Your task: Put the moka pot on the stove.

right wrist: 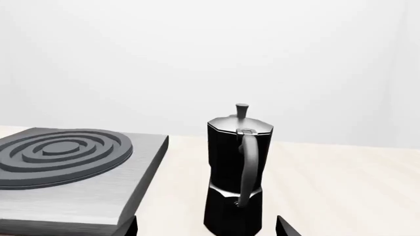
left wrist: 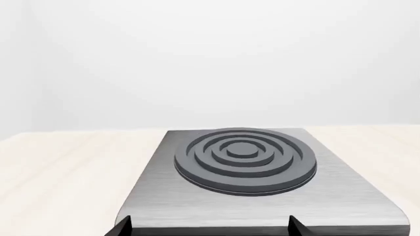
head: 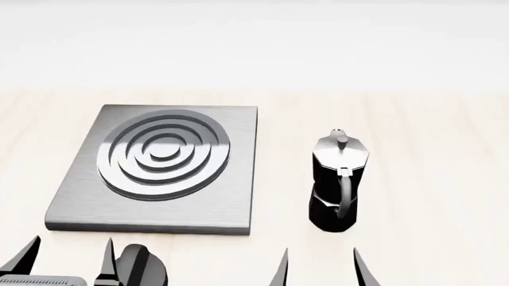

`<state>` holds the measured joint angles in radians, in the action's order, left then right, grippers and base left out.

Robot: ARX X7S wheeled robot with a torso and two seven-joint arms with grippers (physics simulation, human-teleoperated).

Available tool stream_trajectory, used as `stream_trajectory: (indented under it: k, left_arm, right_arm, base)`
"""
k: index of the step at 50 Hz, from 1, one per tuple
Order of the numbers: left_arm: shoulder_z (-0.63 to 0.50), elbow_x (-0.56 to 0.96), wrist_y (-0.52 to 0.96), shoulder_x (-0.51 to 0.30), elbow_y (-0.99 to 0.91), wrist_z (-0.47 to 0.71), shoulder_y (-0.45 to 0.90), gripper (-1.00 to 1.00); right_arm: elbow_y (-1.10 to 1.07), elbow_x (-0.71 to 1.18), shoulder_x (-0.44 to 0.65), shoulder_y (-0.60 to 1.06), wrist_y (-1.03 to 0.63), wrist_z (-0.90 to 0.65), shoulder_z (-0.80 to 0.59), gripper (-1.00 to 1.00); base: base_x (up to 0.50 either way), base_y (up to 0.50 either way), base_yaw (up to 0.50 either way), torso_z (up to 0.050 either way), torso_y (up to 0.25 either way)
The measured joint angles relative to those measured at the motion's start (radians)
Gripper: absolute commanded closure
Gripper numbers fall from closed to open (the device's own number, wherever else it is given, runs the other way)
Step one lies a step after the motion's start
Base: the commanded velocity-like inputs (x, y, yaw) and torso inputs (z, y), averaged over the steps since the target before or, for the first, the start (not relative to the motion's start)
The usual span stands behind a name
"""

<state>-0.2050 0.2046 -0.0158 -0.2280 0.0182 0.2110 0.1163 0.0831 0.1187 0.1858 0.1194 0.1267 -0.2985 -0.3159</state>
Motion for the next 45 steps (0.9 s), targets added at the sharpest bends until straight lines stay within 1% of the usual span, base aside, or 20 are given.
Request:
stream_trajectory:
  k: [7, 45]
  left_arm:
    - [-0.002, 0.003, -0.001, -0.003, -0.002, 0.002, -0.002, -1.00]
    - [-0.015, 0.016, -0.002, -0.016, -0.011, 0.014, -0.001, -1.00]
  right_arm:
    - [0.002, 0.001, 0.001, 0.001, 0.001, -0.002, -0.005, -1.00]
    - [-0.036, -0.008, 0.016, -0.002, -0.007, -0.016, -0.043, -1.00]
  base:
    - [0.14, 0.00, 0.00, 0.000, 0.000]
    - [0.00, 0.02, 0.00, 0.000, 0.000]
